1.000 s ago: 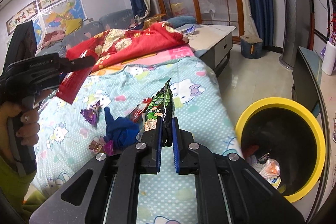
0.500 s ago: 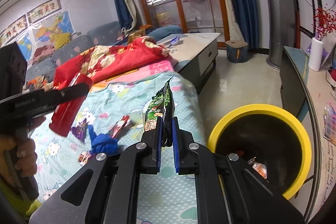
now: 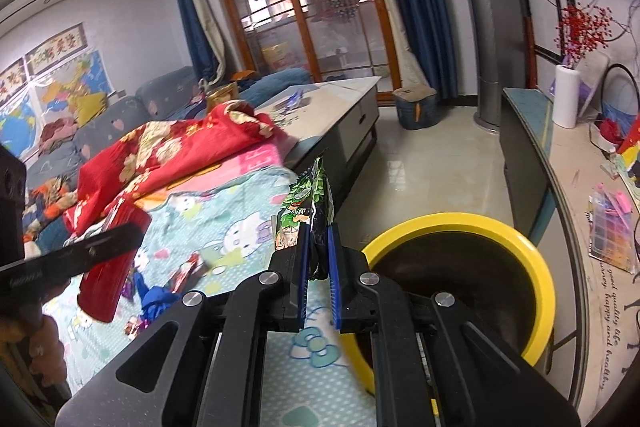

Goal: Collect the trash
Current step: 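Carry the red can and green packet over the yellow-rimmed bin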

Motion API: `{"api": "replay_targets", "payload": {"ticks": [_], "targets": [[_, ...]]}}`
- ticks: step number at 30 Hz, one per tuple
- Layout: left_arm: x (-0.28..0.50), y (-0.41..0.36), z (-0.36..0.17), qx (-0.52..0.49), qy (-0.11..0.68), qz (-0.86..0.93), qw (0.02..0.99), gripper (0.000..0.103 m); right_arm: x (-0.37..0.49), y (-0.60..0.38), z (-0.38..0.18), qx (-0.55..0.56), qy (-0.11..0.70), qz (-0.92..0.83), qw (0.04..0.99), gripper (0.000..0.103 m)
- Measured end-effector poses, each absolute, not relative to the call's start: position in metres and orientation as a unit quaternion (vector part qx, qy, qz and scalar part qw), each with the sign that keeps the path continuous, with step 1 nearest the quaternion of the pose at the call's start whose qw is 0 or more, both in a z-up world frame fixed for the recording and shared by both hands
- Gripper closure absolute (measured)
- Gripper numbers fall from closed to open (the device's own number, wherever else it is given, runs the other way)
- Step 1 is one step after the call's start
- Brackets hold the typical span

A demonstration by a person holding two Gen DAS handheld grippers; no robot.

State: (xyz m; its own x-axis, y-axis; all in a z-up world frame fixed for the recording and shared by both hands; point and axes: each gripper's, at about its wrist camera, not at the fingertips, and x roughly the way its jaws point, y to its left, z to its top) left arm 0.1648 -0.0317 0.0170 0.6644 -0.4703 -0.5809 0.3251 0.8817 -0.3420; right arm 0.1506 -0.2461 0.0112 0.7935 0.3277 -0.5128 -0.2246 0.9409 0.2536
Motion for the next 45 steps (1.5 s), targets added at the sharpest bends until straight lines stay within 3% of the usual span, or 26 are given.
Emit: {"api": "replay_targets", "payload": {"ticks": [45], "targets": [[0.156,-0.166,-0.023,-0.006,0.366,-0.307,0.879,0.080,0.168,-0.355,-0.017,0.136,0.299,0.028,0.944,0.094]]}}
